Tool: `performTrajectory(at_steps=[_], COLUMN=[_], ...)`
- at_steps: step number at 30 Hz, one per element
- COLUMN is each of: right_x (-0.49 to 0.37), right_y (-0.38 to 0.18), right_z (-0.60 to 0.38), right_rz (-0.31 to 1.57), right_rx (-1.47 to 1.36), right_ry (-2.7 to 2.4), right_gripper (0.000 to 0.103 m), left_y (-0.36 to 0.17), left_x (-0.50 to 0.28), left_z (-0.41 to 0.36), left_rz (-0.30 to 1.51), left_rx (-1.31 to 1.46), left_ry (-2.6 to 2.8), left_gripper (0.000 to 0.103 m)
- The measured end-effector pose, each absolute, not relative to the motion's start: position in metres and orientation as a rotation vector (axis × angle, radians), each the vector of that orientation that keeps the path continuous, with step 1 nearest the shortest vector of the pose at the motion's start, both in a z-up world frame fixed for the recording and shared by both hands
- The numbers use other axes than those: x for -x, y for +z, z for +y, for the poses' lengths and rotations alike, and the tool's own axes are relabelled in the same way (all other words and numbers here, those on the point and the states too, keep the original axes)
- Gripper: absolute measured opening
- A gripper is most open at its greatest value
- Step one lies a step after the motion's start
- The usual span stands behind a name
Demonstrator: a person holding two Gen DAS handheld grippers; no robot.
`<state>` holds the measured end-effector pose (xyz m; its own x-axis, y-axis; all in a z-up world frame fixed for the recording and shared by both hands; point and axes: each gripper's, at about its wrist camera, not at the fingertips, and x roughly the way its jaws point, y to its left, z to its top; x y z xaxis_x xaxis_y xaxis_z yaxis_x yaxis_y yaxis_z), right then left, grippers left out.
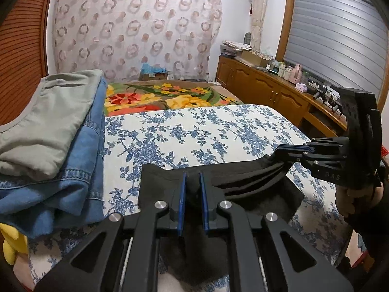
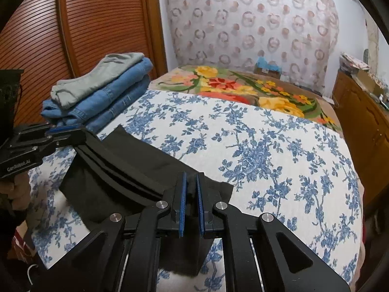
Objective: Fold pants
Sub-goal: 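Open both grippers to release the folded shorts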
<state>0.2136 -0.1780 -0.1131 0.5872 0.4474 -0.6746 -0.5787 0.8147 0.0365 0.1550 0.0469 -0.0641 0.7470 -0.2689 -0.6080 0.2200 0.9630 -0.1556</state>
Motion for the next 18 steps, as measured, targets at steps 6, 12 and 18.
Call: performTrajectory(at_steps=[6,12,18], right_x=[-0.226,-0.237,-0.238], right_y=[-0.117,-0.121,-0.114], right_z=[-0.178,-0.177,-0.185], right_rz=[0.727,0.734,0.698], right_rx=[0.187,0.172,0.163], right_ry=[0.594,0.586,0.558], right_gripper=[0.005,0.005,0.012], left_y=[-0.067,-0.068,-0.062], left_x=[-0.164,-0.168,-0.167], left_z=[0.047,0.048,0.056], left_rz=[0.684,0.681,0.647], left_rx=[0.069,0.071,0.108], left_ry=[-0.269,-0.260,-0.293], left_gripper=[0.010,0.012,0.034])
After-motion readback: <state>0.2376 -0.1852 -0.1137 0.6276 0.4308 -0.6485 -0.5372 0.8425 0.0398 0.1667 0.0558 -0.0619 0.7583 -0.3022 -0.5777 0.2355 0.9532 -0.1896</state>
